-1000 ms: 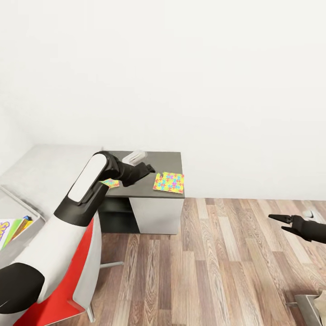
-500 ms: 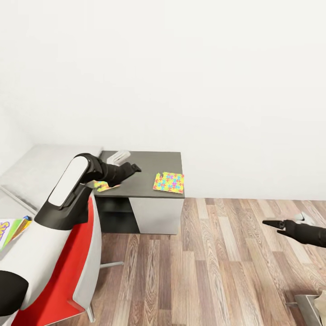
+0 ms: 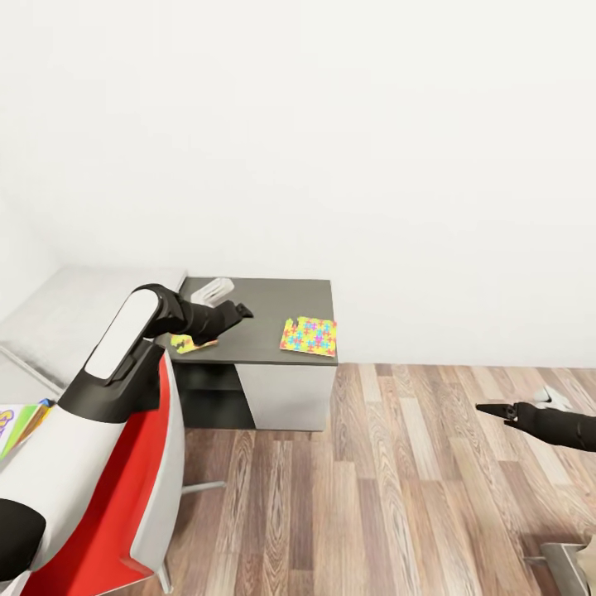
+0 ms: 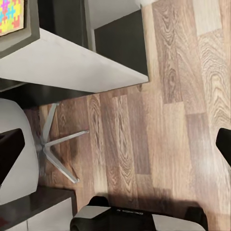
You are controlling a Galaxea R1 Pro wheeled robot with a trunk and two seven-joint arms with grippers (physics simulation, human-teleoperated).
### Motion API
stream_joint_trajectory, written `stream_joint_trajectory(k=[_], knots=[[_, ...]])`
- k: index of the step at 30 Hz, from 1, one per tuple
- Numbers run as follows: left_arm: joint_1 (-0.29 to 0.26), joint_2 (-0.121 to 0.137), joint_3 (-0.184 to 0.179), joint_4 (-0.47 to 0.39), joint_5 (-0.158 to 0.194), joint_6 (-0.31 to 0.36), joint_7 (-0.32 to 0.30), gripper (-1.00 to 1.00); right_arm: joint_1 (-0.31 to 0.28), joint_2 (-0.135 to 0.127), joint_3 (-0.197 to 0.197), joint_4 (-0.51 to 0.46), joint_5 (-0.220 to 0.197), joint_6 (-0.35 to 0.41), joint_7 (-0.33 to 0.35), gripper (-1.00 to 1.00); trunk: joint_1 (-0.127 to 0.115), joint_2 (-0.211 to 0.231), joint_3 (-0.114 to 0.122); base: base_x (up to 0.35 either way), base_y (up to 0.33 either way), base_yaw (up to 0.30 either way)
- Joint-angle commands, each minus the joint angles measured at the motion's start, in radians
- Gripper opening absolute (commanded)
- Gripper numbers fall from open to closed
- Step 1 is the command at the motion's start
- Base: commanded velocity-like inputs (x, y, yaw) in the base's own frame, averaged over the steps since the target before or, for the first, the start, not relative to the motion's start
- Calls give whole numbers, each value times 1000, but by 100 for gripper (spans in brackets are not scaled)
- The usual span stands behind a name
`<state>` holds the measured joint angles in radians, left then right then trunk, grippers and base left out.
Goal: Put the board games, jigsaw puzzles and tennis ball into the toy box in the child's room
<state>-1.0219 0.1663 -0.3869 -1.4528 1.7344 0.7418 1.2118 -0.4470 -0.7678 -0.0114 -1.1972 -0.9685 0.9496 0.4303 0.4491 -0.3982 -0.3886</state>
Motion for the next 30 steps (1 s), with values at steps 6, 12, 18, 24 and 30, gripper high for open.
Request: stream_joint_trajectory(k=[6, 12, 18, 24, 30], knots=[[-1, 0, -2, 11, 4, 6, 7, 100, -1, 1, -1, -13, 6, 4, 7, 100, 1, -2, -2, 268, -4, 0], [-1, -3, -5, 21, 2, 6, 6, 100, 0, 1, -1, -16, 7, 3, 7, 100, 1, -2, -2, 314, -50, -1], [-2, -6, -7, 24, 3, 4, 6, 100, 0, 2, 0, -18, 7, 3, 6, 100, 1, -2, -2, 214, -43, -63], [-2, -6, -8, 25, 5, 2, 6, 100, -1, 2, 7, -18, 7, 3, 6, 100, 1, -2, -2, 90, -18, -95], [-1, -4, -8, 30, 6, -2, 6, 100, -1, 2, 56, -18, 12, 3, 5, 100, 1, -2, -2, 28, -6, -38]])
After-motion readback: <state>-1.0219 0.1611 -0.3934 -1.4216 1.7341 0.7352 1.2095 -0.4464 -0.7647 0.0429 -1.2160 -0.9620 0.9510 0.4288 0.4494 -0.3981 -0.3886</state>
